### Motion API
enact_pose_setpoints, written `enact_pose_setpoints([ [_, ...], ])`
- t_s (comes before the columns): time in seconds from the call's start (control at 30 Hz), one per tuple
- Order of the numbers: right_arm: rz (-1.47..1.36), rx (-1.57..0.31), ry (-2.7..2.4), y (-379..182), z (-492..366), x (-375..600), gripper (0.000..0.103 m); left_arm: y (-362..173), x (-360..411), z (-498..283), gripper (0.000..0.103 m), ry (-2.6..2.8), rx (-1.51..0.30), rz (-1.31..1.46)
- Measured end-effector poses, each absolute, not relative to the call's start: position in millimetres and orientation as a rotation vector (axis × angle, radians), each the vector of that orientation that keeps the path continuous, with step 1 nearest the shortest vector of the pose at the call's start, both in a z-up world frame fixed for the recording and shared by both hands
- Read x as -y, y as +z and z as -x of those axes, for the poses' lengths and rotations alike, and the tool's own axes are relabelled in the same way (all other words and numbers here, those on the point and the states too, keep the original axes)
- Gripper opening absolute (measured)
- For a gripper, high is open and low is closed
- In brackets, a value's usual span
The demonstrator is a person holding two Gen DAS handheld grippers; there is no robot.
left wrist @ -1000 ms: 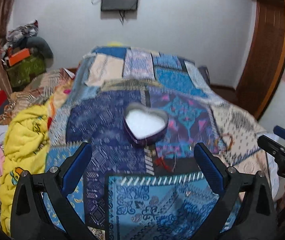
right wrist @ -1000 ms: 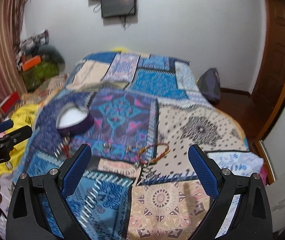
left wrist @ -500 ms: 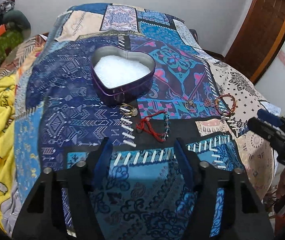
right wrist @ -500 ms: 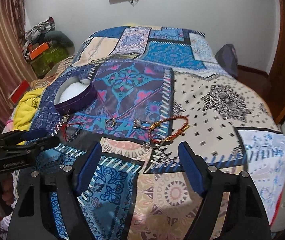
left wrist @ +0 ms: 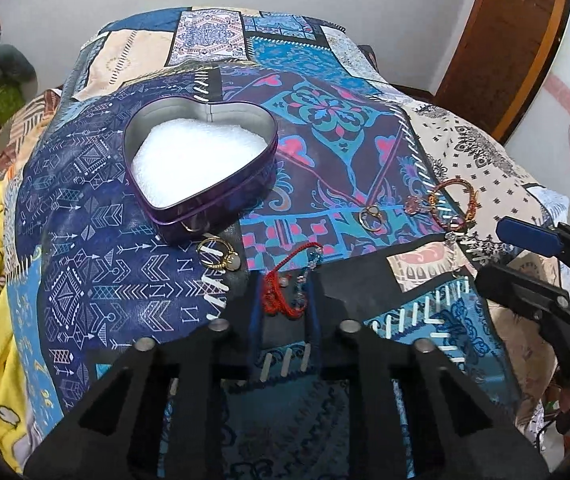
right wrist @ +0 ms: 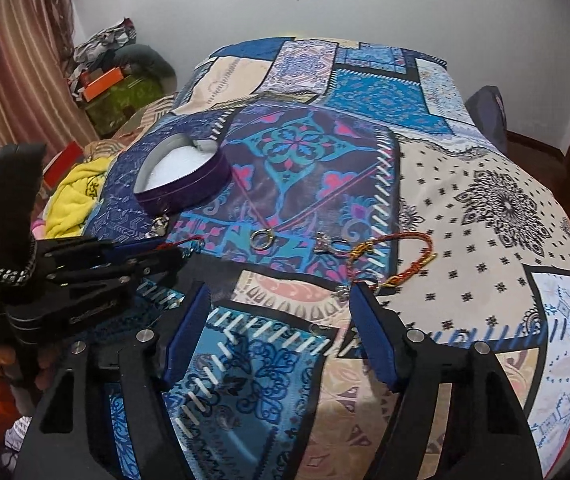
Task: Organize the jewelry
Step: 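Grasp the red string bracelet with the left tool while the right tool grasps a silver earring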
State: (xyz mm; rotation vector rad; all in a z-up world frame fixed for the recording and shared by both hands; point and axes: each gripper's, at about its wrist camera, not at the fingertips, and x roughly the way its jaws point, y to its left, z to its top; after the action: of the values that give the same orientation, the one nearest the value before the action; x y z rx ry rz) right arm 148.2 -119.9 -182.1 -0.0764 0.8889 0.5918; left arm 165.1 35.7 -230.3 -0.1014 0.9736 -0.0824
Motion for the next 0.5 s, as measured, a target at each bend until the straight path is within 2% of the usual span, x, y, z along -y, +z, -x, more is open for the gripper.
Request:
enact_pose_setpoints([
  [0.07, 0.079, -0.894, 0.602, -182, -147, 117, 0.063, -230, -37, -164, 0.007, -0.098, -0.982, 0.119],
  [0.33, 0.091, -0.913, 0.668, -183, -135, 98, 0.055, -223, -53, -137, 0.007, -0.086, -0.979, 0.167],
  [0.5, 0.121, -0.947, 0.722, -192, -125, 78, 0.043, -216, -63, -118, 0.007, -0.082, -0.967, 0.195],
])
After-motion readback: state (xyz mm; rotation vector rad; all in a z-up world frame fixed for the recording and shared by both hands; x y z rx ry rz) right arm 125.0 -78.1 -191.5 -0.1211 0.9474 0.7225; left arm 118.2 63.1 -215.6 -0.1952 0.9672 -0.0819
